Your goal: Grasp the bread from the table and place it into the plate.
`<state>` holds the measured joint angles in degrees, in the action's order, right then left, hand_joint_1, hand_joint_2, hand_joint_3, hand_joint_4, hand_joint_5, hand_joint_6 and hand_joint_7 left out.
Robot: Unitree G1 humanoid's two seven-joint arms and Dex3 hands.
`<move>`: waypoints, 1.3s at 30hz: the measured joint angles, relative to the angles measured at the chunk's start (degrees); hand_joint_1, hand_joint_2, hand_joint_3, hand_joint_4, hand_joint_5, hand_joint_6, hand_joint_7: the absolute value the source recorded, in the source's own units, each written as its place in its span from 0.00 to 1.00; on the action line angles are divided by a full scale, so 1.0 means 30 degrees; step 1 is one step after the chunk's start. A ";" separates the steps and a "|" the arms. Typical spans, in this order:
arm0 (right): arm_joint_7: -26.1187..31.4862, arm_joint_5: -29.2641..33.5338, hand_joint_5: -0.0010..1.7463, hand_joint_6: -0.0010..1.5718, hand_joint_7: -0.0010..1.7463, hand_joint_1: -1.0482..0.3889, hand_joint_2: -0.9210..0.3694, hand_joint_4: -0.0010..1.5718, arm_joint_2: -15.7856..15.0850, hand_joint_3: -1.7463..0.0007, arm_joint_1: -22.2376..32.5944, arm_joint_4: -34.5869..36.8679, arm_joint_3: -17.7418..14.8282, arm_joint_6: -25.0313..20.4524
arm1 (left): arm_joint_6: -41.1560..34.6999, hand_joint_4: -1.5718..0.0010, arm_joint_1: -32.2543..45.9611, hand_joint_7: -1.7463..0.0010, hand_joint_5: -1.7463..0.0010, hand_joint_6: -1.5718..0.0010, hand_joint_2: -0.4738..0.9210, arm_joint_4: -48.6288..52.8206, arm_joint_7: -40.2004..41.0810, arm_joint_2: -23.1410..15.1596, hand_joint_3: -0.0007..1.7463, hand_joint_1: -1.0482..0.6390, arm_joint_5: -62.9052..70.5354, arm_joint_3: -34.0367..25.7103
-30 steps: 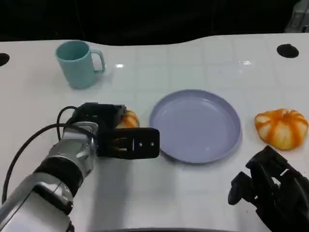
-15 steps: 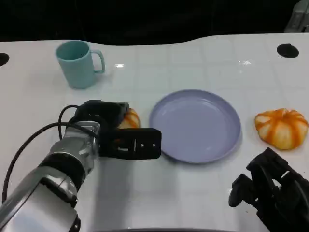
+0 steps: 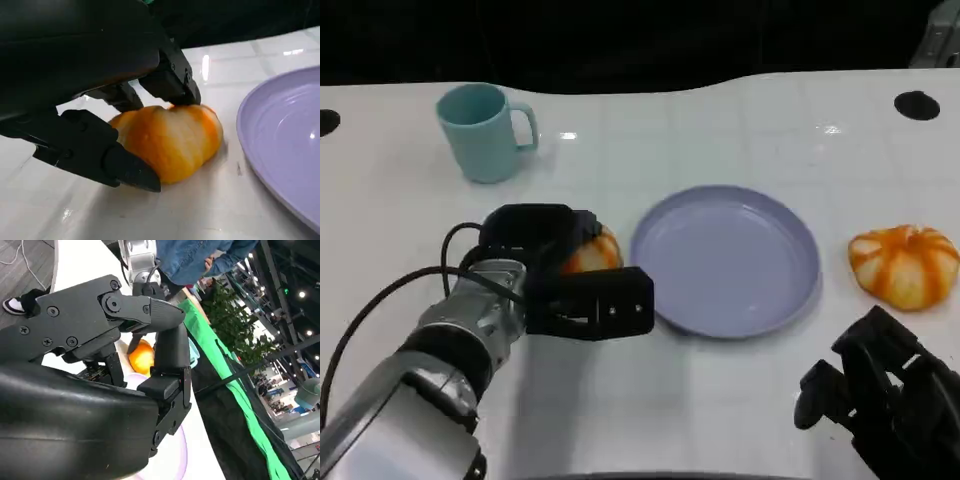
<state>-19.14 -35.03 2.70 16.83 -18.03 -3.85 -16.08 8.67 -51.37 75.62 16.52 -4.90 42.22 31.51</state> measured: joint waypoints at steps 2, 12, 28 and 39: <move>0.0002 0.0000 1.00 0.33 0.88 0.37 0.13 0.41 -0.0003 0.69 -0.0006 0.0001 -0.0011 0.0000 | 0.0223 0.47 0.0220 0.20 0.01 0.56 1.00 0.0016 0.1188 -0.0060 0.12 0.50 0.0053 0.0080; -0.0003 -0.0012 1.00 0.33 0.89 0.37 0.13 0.42 -0.0041 0.70 -0.0041 0.0027 -0.0072 0.0000 | 0.0356 0.48 0.0440 0.42 0.00 0.53 1.00 0.0251 0.2717 -0.0089 0.11 0.50 0.0176 0.0231; -0.0001 -0.0006 1.00 0.33 0.89 0.37 0.13 0.42 -0.0055 0.70 -0.0046 0.0044 -0.0070 -0.0001 | 0.0426 0.44 0.0263 0.00 0.00 0.60 0.97 0.0066 0.5338 -0.0147 0.14 0.55 -0.1761 -0.2237; -0.0008 0.0013 1.00 0.34 0.89 0.36 0.12 0.42 -0.0055 0.70 -0.0052 0.0054 -0.0044 0.0004 | 0.2937 0.45 -0.0377 0.00 0.00 0.58 0.83 -0.0419 0.4921 -0.0157 0.38 0.53 -0.2577 -0.2939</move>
<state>-19.16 -34.99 2.54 16.67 -17.86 -3.98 -16.07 17.48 -52.51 74.36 31.29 -5.37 34.49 22.69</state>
